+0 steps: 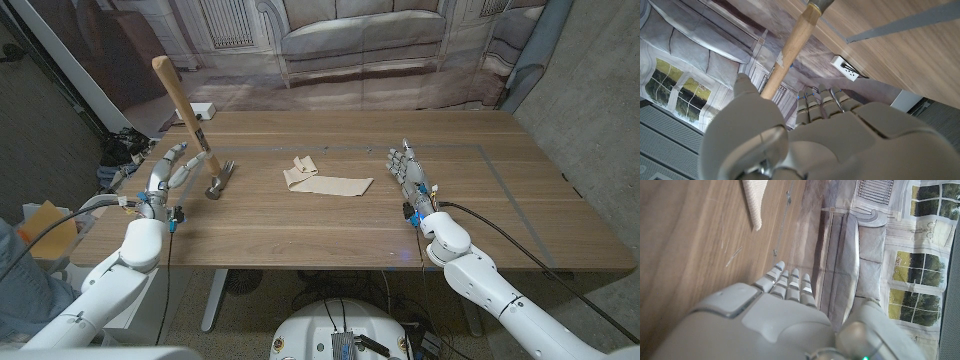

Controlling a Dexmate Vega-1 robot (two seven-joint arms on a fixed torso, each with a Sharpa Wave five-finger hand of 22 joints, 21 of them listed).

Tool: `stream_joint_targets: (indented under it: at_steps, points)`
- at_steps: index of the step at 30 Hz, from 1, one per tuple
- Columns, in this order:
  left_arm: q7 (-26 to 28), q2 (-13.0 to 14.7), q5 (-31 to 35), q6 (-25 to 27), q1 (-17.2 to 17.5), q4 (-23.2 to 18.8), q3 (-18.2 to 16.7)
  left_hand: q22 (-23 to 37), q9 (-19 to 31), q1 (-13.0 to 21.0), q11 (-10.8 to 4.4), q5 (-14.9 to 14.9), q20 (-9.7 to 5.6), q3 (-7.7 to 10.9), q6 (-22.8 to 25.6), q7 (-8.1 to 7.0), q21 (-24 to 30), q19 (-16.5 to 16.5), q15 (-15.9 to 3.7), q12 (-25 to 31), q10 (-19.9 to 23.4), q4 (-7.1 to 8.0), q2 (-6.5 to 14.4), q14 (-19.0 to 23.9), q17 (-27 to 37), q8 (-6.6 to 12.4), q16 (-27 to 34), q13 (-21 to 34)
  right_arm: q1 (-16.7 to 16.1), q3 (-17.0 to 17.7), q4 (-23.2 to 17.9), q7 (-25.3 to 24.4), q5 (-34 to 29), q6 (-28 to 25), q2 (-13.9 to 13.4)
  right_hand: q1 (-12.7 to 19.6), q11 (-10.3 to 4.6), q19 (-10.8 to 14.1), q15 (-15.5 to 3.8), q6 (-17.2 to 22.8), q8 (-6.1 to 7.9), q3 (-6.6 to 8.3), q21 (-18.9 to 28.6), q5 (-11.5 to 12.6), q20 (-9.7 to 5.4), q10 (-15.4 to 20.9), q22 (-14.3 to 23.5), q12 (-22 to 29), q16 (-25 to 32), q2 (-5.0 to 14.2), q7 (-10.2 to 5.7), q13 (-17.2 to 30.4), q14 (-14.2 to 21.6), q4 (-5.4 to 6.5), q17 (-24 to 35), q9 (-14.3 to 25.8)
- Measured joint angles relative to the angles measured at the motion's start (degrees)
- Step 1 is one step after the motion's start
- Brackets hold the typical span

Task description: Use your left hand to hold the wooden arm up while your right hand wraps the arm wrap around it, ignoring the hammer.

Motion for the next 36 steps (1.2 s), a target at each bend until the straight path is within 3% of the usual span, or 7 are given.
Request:
stream_joint_targets:
  at_steps: [24,36]
  points:
    - [1.4,-0.8,-0.4,-3.5,-10.6,9.9,9.4,0.2,0.0,2.3,-0.82,0.0,-0.11,0.71,4.1,-0.81,0.6,3.0,-0.01,0.2,3.7,-0.71,0.8,3.3,0.3,0.22,0.4,0.3,-0.6,0.2,-1.1,-1.1,-0.1,-1.3,-0.2,0.0,0.00,0.4,-0.24,0.3,0.00,0.00,0.0,0.0,0.43,0.0,0.0,0.0,0.0,0.00,-0.31,0.0,0.2,0.00,0.0,0.0]
    - [1.8,-1.8,-1.2,-4.9,-13.9,12.9,12.3,0.2,0.0,3.8,-1.73,0.0,1.71,1.13,8.1,-1.47,1.5,5.8,-0.09,0.6,7.3,-1.12,1.1,6.3,0.3,1.10,0.7,0.3,-0.8,0.3,-1.3,-1.2,0.1,-1.5,-0.3,0.2,-0.30,0.7,-0.34,0.3,0.00,-0.24,0.0,0.0,0.11,0.3,0.0,0.0,0.0,0.23,-0.31,0.0,0.3,-0.24,0.0,0.0]
